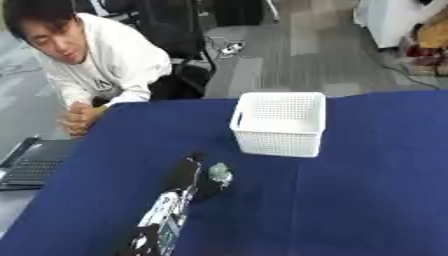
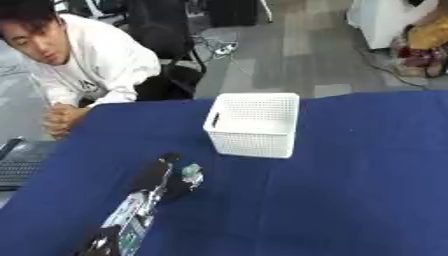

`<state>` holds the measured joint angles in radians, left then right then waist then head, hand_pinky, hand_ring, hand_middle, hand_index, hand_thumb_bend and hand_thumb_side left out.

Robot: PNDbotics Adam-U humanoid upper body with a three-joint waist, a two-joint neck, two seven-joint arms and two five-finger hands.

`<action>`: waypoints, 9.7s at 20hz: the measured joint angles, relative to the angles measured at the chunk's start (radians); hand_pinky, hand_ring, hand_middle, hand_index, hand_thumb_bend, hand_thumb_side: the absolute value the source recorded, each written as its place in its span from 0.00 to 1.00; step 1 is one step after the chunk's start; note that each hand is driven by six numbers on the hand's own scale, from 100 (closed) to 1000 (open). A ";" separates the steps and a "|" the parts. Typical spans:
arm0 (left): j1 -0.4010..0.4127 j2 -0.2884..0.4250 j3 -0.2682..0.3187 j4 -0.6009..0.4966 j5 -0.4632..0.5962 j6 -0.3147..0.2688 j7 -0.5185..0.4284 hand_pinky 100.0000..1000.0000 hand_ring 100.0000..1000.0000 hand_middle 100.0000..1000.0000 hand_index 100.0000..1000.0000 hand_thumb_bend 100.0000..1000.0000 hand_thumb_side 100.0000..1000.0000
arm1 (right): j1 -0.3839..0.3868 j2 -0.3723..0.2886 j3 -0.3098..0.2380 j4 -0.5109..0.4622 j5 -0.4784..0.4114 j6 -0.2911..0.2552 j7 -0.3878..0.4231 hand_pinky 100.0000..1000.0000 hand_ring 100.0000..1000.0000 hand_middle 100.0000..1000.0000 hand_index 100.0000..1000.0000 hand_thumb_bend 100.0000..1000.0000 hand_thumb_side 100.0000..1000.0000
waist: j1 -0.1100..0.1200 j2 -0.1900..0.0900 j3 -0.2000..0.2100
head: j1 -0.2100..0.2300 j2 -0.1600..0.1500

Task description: Pick up objects on the table and place them in the box.

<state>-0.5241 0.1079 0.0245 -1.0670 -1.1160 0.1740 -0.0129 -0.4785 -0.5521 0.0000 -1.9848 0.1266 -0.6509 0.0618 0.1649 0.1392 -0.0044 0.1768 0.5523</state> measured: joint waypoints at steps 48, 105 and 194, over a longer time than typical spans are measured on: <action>-0.034 0.009 0.000 -0.031 -0.123 0.016 -0.295 0.14 0.34 0.62 0.79 0.47 0.61 | -0.004 0.000 0.000 0.000 -0.001 0.000 0.000 0.00 0.19 0.24 0.53 0.00 1.00 | 0.000 -0.006 0.000 | 0.008 0.001; -0.043 0.049 -0.049 -0.157 -0.071 -0.022 -0.199 0.00 0.00 0.00 0.18 0.00 0.48 | -0.004 0.000 0.000 0.000 -0.001 0.000 0.001 0.00 0.19 0.24 0.53 0.00 1.00 | -0.001 0.002 0.001 | 0.009 0.004; -0.651 0.161 -0.011 0.532 -0.207 -0.514 0.142 0.81 0.87 0.91 0.94 0.53 0.80 | -0.050 0.027 0.013 0.000 -0.031 0.013 0.058 0.00 0.19 0.23 0.53 0.00 1.00 | 0.025 0.019 -0.079 | 0.036 0.027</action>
<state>-1.1752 0.2686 0.0139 -0.5351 -1.3231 -0.3398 0.1286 -0.5281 -0.5255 0.0130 -1.9848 0.0956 -0.6381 0.1196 0.1896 0.1579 -0.0838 0.2130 0.5792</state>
